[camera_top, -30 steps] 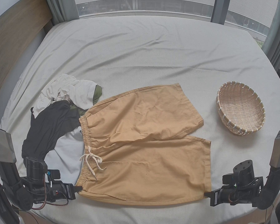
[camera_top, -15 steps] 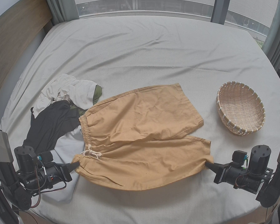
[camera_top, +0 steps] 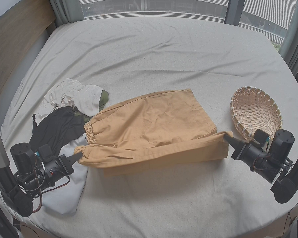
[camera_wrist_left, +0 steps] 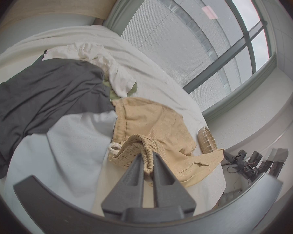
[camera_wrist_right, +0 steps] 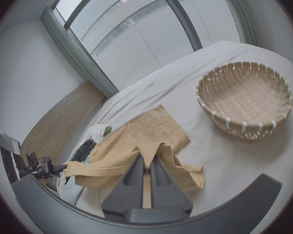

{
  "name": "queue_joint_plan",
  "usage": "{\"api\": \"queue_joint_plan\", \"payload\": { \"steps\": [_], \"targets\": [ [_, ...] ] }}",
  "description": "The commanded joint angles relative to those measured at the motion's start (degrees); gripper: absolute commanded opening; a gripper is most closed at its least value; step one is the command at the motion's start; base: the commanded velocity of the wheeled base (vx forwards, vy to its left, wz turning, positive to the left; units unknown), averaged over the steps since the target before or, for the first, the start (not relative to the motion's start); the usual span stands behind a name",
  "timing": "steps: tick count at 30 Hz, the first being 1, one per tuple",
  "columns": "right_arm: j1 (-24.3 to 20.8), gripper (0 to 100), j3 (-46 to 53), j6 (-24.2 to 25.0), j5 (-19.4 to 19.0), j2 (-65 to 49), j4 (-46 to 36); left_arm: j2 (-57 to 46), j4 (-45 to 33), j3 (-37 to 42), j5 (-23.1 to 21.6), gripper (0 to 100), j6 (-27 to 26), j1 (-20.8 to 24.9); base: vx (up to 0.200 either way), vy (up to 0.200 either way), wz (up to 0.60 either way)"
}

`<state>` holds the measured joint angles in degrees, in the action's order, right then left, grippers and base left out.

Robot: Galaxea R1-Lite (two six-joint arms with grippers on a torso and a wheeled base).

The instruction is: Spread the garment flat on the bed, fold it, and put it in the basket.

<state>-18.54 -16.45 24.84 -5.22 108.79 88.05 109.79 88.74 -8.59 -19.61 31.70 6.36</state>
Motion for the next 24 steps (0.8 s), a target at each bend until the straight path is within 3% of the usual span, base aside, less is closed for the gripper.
{"api": "queue_joint_plan", "payload": {
  "steps": [1,14,24],
  "targets": [
    [0.3,0,-3.7,0.0,-0.1,0.0,-0.2,-1.7,0.0,-2.1,0.8,0,0.5,0.1,0.0,0.0,0.0],
    [1.2,0,-14.1,0.0,-1.4,0.1,-4.6,-1.9,0.0,-6.5,4.8,0,4.2,0.0,0.0,0.0,0.0],
    [1.6,0,-20.5,0.0,-1.5,1.3,-9.0,-1.2,-0.1,-6.5,4.8,0,4.3,0.1,0.0,0.0,0.0]
  ]
}}
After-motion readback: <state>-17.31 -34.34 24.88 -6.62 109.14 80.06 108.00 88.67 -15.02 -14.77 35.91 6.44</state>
